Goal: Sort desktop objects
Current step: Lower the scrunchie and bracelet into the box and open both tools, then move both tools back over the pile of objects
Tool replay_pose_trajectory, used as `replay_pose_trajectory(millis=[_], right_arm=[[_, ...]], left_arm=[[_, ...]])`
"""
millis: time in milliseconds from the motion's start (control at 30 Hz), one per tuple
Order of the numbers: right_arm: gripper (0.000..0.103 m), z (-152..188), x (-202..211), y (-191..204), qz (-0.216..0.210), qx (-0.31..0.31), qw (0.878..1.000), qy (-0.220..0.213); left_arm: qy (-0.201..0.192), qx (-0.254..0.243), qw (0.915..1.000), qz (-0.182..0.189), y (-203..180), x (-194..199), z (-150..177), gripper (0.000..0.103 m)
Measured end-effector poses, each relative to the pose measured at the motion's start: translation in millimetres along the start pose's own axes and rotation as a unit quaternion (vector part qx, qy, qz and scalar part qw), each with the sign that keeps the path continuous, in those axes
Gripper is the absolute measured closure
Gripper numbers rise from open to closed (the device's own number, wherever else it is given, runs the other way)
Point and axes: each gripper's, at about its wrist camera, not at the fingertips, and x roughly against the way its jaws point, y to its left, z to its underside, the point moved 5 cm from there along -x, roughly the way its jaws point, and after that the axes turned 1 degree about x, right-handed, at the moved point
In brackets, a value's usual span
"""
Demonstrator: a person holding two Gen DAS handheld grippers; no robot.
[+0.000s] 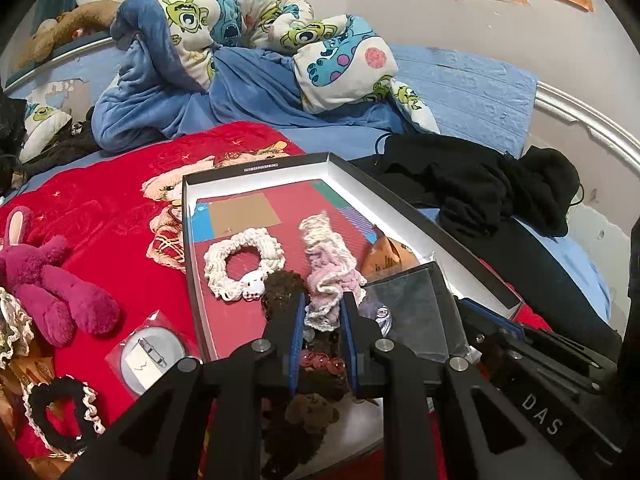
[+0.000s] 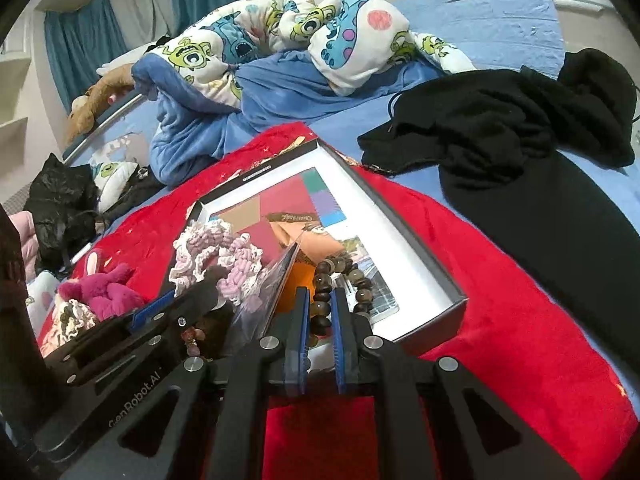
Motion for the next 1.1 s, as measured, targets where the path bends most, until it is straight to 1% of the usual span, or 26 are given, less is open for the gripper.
replay_pose_trajectory(millis=[133, 200, 233, 267, 300, 367, 433, 467, 500, 533, 567, 600, 633, 667, 700, 733, 767, 800, 833, 933, 1033, 1100], right_arm=[[0.092, 0, 1, -1, -0.003, -0.003, 1.000, -0.002], [0.091, -1, 4, -2, -0.006, -0.006, 1.000, -0.007], [0.090, -1, 5, -2, -0.008, -0.008, 1.000, -0.009], [0.090, -2, 7, -2, -0.010, -0.009, 1.000, -0.012], [0.088, -3, 8, -3, -0.010, -0.010, 1.000, -0.016], [0.088, -6, 12, -3, -0.013, -0.013, 1.000, -0.023], [0.087, -9, 16, -5, -0.017, -0.019, 0.999, -0.030], [0.087, -10, 18, -5, -0.017, -0.021, 0.999, -0.033], [0.086, -11, 19, -5, -0.019, -0.023, 0.999, -0.034], [0.085, -11, 20, -6, -0.020, -0.025, 0.999, -0.036], [0.084, -12, 21, -6, -0.020, -0.026, 0.999, -0.037], [0.081, -13, 22, -7, -0.019, -0.027, 0.999, -0.039], [0.076, -14, 24, -9, -0.016, -0.028, 0.999, -0.042], [0.072, -15, 25, -11, -0.011, -0.032, 0.998, -0.044], [0.055, -15, 26, -14, -0.009, -0.039, 0.998, -0.045], [0.033, -16, 27, -19, -0.015, -0.053, 0.997, -0.047], [0.024, -16, 28, -22, -0.022, -0.065, 0.996, -0.050], [0.012, -18, 30, -24, -0.033, -0.075, 0.995, -0.056], [0.005, -18, 32, -26, -0.033, -0.085, 0.994, -0.060], [0.000, -20, 34, -28, -0.028, -0.090, 0.993, -0.064], [0.000, -19, 33, -28, -0.033, -0.097, 0.993, -0.059], [0.000, -19, 32, -28, -0.033, -0.098, 0.993, -0.058]], left_arm=[[-0.006, -0.002, 1.0000, -0.005, 0, 3, -1, 0.085], [-0.009, -0.002, 0.9999, -0.011, 1, 5, -2, 0.073], [-0.013, -0.001, 0.9998, -0.013, 1, 7, -3, 0.072], [-0.015, -0.001, 0.9998, -0.013, 2, 8, -4, 0.065], [-0.016, 0.000, 0.9998, -0.012, 2, 9, -5, 0.057], [-0.019, -0.001, 0.9998, -0.010, 1, 11, -6, 0.052], [-0.014, -0.003, 0.9998, -0.015, 1, 10, -7, 0.038], [-0.014, -0.003, 0.9998, -0.015, 2, 11, -7, 0.028], [-0.016, -0.001, 0.9997, -0.020, 3, 11, -7, 0.023], [-0.018, 0.002, 0.9995, -0.024, 5, 12, -7, 0.020], [-0.015, 0.007, 0.9995, -0.028, 8, 12, -8, 0.015], [-0.014, 0.013, 0.9993, -0.031, 11, 13, -9, 0.011], [-0.019, 0.020, 0.9990, -0.034, 16, 15, -10, 0.009], [-0.025, 0.027, 0.9986, -0.037, 20, 17, -11, 0.006], [-0.028, 0.032, 0.9983, -0.039, 23, 18, -12, 0.000], [-0.036, 0.041, 0.9978, -0.038, 28, 21, -14, 0.000], [-0.041, 0.044, 0.9976, -0.036, 30, 23, -15, 0.000], [-0.044, 0.043, 0.9974, -0.037, 30, 24, -16, 0.000], [-0.047, 0.041, 0.9972, -0.041, 31, 26, -17, 0.000], [-0.051, 0.032, 0.9972, -0.043, 29, 29, -19, 0.000], [-0.041, 0.027, 0.9980, -0.041, 27, 27, -18, 0.000], [-0.041, 0.022, 0.9976, -0.050, 26, 27, -17, 0.000]])
